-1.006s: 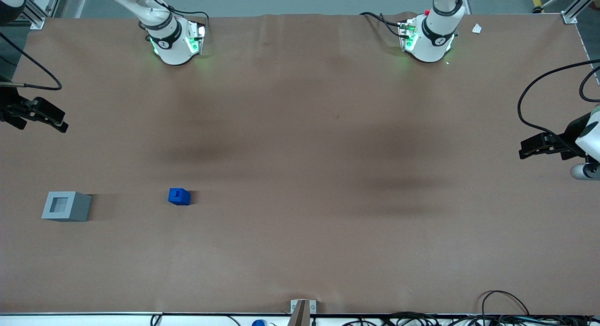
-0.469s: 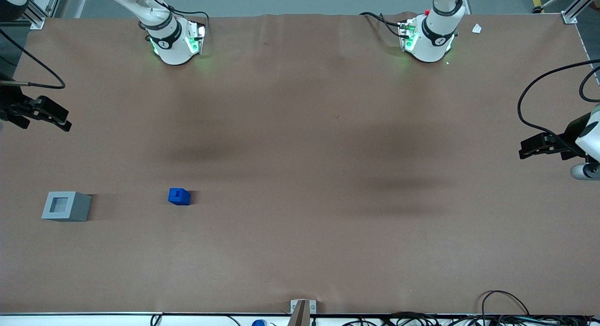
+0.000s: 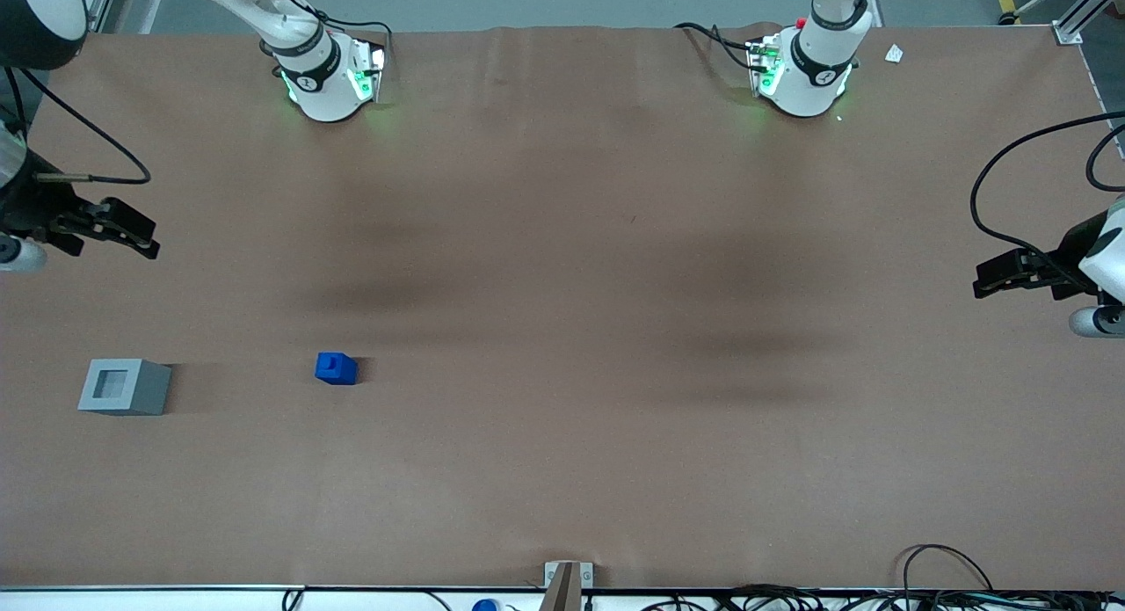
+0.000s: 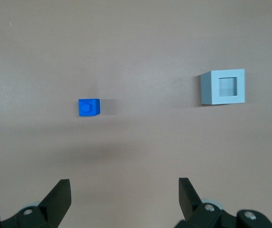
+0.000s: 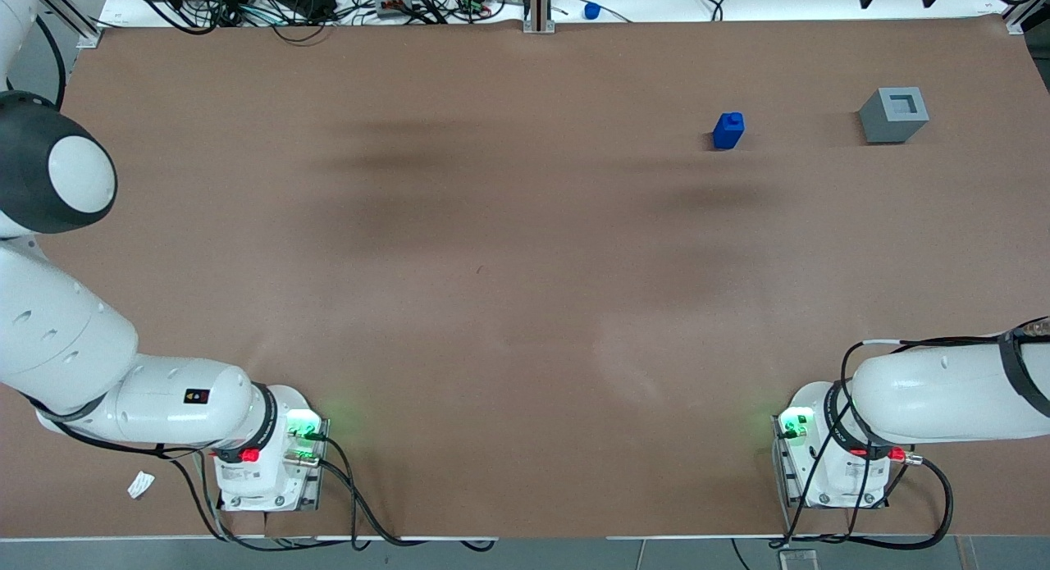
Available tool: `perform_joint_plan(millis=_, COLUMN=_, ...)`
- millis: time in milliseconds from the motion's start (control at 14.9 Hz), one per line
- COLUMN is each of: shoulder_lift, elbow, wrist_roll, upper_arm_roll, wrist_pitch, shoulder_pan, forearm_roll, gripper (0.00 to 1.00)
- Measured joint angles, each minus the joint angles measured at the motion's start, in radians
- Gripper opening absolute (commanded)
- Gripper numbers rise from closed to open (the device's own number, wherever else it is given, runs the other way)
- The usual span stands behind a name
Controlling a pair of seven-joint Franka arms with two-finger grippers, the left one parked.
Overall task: Insert blue part into gray base with right arm
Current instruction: 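Lower the open right gripper over the blue block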
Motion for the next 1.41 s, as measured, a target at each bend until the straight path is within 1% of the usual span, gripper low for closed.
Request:
perform_joint_plan(millis=268, shoulder_lift=0.099, elbow=-0.008, wrist_roll=0.047, upper_arm_roll=0.001, wrist_pitch=0.09, shoulder_pan=0.031, forearm_roll=0.002, gripper=1.0)
perform_joint_plan(millis=335, shoulder_lift=0.128, elbow=-0.009, wrist_roll=0.052, upper_arm_roll=0.001, wrist_pitch=0.116, shoulder_pan=0.037, forearm_roll=0.011, gripper=1.0)
perform_joint_plan(millis=469, shoulder_lift=0.183, elbow=-0.009, wrist_roll=0.057, upper_arm_roll=0.001, wrist_pitch=0.165, shoulder_pan=0.044, forearm_roll=0.053, gripper=1.0)
perform_joint_plan(millis=603, shoulder_lift=0.232, elbow=-0.009, wrist_roll=0.06, upper_arm_roll=0.001, wrist_pitch=0.215, shoulder_pan=0.047, forearm_roll=0.069, gripper=1.0)
perform_joint_plan(millis=872, shoulder_lift=0.336, elbow=-0.01, wrist_roll=0.071, upper_arm_roll=0.001, wrist_pitch=0.323, shoulder_pan=0.061, forearm_roll=0.079, gripper=1.0)
perform_joint_plan(millis=1207, shoulder_lift=0.447, elbow=-0.01, wrist_roll=0.129, upper_arm_roll=0.002, wrist_pitch=0.431, shoulder_pan=0.13, forearm_roll=0.079, gripper=1.0)
perform_joint_plan(millis=1408, shoulder_lift=0.493, elbow=-0.052, wrist_roll=0.135, upper_arm_roll=0.0, wrist_pitch=0.531, shoulder_pan=0.139, forearm_roll=0.079, gripper=1.0)
